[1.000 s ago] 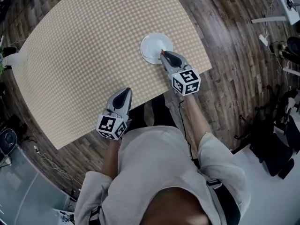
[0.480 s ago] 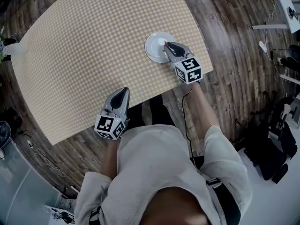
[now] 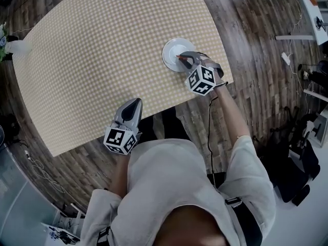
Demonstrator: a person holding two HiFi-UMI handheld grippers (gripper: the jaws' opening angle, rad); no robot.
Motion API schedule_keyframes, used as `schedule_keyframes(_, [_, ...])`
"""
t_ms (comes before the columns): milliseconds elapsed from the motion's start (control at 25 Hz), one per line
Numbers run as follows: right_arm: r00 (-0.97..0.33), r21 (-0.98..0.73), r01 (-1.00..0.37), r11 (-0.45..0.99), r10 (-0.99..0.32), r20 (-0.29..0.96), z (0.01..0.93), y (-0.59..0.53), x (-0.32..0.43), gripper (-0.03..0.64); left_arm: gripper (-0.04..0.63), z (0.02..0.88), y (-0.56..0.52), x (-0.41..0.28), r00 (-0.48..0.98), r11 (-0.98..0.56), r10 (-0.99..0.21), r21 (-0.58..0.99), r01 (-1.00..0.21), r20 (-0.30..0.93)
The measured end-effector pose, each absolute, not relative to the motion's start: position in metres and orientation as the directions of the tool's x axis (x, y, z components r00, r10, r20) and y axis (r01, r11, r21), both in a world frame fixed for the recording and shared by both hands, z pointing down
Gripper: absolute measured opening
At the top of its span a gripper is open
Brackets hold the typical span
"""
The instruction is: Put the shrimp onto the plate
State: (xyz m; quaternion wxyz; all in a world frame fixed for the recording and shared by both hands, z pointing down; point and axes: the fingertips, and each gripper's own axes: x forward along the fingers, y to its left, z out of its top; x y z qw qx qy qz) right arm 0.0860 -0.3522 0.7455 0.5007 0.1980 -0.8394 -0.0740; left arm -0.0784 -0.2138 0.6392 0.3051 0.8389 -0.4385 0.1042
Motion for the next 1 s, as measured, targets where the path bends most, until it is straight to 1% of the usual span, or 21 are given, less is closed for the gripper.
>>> schedule_keyframes(120, [-0.406, 0.325, -0.144, 0.935, -0.355, 0.842, 0.752, -0.350, 0.079, 0.052, 0.011, 0.640, -0.212, -0.082, 0.588, -0.421, -0.678, 0.423, -0.802, 0.441])
schedule_keyframes(200, [-0.404, 0.305, -0.114, 0.946, -0.325, 0.855, 0.755, -0.351, 0.076, 0.052, 0.011, 0.640, -0.211, -0.084, 0.583, -0.414, -0.682, 0.424, -0.805, 0.441])
schedule_keyframes(440, [-0.402, 0.241, -0.082, 0.967, -0.253, 0.880, 0.762, -0.352, 0.071, 0.054, 0.011, 0.642, -0.209, -0.090, 0.575, -0.399, -0.690, 0.432, -0.809, 0.439])
schedule_keyframes(720, [-0.418, 0.166, -0.084, 0.983, -0.186, 0.889, 0.766, -0.352, 0.067, 0.058, 0.011, 0.642, -0.208, -0.095, 0.562, -0.383, -0.701, 0.433, -0.816, 0.439])
schedule_keyframes(1000, [-0.425, 0.151, -0.079, 0.985, -0.170, 0.889, 0.771, -0.351, 0.065, 0.063, 0.011, 0.645, -0.209, -0.100, 0.551, -0.370, -0.709, 0.433, -0.822, 0.441])
